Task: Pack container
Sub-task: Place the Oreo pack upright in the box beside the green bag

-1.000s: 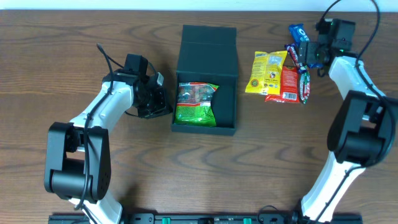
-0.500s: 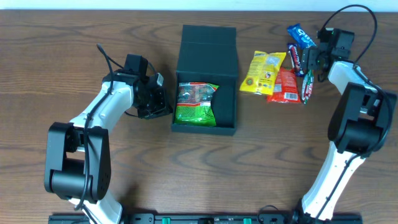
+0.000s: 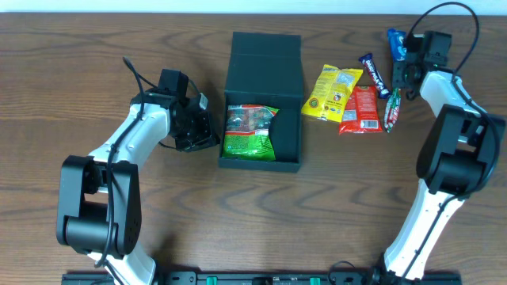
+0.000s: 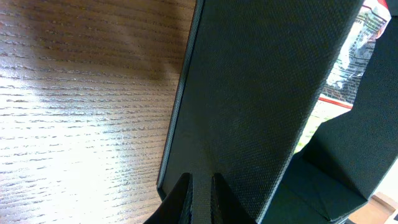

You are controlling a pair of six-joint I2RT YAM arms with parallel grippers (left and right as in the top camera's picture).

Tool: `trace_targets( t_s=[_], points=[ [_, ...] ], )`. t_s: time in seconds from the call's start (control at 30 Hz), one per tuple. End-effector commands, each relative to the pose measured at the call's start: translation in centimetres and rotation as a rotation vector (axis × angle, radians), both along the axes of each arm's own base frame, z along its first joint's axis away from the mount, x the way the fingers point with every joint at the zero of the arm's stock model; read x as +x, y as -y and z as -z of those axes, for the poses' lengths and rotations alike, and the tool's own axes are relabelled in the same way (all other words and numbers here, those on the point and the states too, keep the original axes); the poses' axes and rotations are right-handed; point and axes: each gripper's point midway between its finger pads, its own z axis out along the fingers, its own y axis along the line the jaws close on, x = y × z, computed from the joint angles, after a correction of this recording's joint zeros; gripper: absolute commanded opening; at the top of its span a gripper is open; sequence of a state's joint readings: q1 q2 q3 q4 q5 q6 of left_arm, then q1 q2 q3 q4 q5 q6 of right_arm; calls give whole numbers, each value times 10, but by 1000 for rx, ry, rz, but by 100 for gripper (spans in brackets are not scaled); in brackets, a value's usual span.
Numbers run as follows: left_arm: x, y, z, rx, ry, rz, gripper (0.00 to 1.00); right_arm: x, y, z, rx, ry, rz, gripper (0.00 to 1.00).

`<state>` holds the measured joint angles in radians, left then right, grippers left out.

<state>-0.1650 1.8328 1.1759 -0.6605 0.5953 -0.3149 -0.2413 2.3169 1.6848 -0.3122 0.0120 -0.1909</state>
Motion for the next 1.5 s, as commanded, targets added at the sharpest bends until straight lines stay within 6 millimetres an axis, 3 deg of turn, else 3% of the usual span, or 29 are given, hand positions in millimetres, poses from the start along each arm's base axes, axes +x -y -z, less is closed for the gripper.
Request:
trace_targets(
  t_s=[0.0,0.3,0.47,0.6,0.63,0.73,0.83,0.97,1.1,1.27,1.47],
  points=[
    [-2,-1,3,2,-15,-5,12,8,-9,-18,-5,24,-24,26],
    [1,0,2,-1,0,-5,12,12,-14,-74,-24,108,-35,16],
    [2,0,2,-1,2,-5,12,10,-19,-148,-40,232,-47,13],
    [3,-1,2,-1,6,-7,12,-6,-52,-205,41,302,-92,9],
    [4,-2,2,-2,7,-11,12,-15,-68,-222,92,318,-94,4],
    [6,-6,1,-3,9,-23,12,-40,-106,-242,207,286,-65,1],
    [8,-9,1,-2,11,-32,12,-72,-152,-239,335,176,-23,1],
    [10,-14,1,-1,16,-41,12,-109,-209,-221,469,11,71,1],
    [11,-16,1,-2,15,-49,12,-140,-243,-192,469,-116,205,1],
    [11,-16,1,-2,15,-49,12,-176,-300,-156,429,-215,165,1],
    [11,-16,1,-2,15,-49,13,-214,-333,-113,376,-290,154,1]
  ],
)
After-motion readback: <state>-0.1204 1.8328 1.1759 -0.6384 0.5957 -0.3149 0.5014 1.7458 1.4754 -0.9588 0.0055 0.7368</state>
